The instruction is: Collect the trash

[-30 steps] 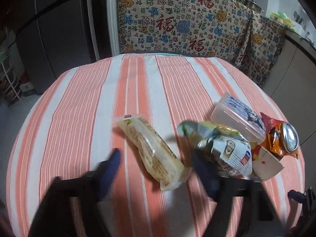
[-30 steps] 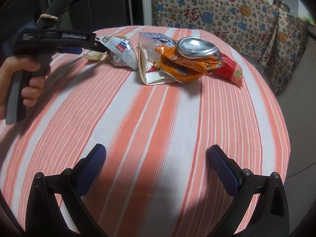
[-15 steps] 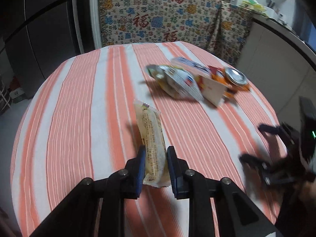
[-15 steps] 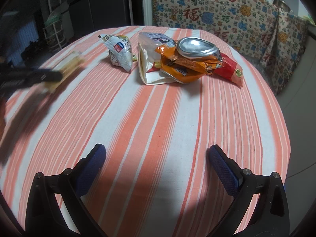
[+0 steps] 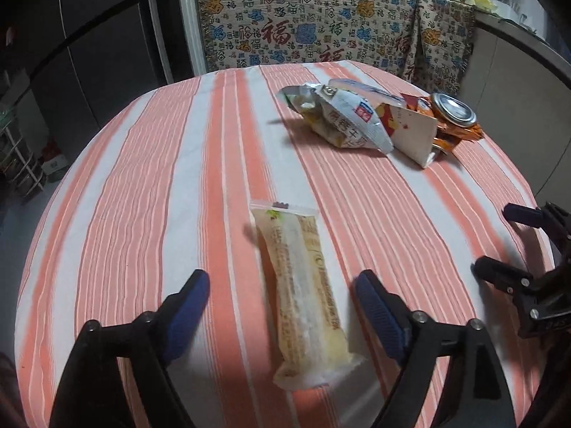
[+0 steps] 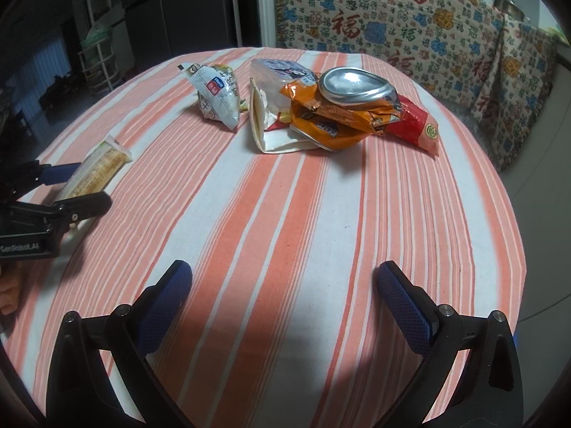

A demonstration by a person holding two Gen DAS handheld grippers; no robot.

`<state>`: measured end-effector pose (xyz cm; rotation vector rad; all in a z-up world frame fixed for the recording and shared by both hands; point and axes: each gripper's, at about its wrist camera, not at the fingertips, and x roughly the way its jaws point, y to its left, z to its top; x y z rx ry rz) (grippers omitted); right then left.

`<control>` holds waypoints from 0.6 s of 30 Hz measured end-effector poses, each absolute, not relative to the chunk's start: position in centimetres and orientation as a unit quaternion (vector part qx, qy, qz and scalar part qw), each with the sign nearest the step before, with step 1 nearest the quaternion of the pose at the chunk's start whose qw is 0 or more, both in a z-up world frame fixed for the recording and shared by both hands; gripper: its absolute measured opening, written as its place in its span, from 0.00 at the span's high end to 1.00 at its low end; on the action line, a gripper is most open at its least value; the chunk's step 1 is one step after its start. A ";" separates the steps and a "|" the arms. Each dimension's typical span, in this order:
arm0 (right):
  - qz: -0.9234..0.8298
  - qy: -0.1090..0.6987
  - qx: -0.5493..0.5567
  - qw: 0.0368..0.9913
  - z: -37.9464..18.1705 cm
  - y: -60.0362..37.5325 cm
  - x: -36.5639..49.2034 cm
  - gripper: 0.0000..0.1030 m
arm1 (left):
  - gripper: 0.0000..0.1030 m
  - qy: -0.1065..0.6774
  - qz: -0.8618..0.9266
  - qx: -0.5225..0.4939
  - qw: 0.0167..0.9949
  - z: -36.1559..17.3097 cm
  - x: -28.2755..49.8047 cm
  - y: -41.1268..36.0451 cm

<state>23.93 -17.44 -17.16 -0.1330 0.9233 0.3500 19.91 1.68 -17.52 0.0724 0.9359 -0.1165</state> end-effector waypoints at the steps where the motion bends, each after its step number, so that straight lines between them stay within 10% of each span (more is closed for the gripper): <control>1: 0.168 0.443 -0.064 0.878 -17.2 -17.4 23.9 0.00 | 0.10 0.452 -0.055 0.030 0.890 -17.6 20.0 1.9; 18: 0.169 0.443 -0.064 0.878 -17.1 -17.4 23.8 0.00 | 0.08 0.452 -0.055 0.031 0.890 -17.7 20.1 1.8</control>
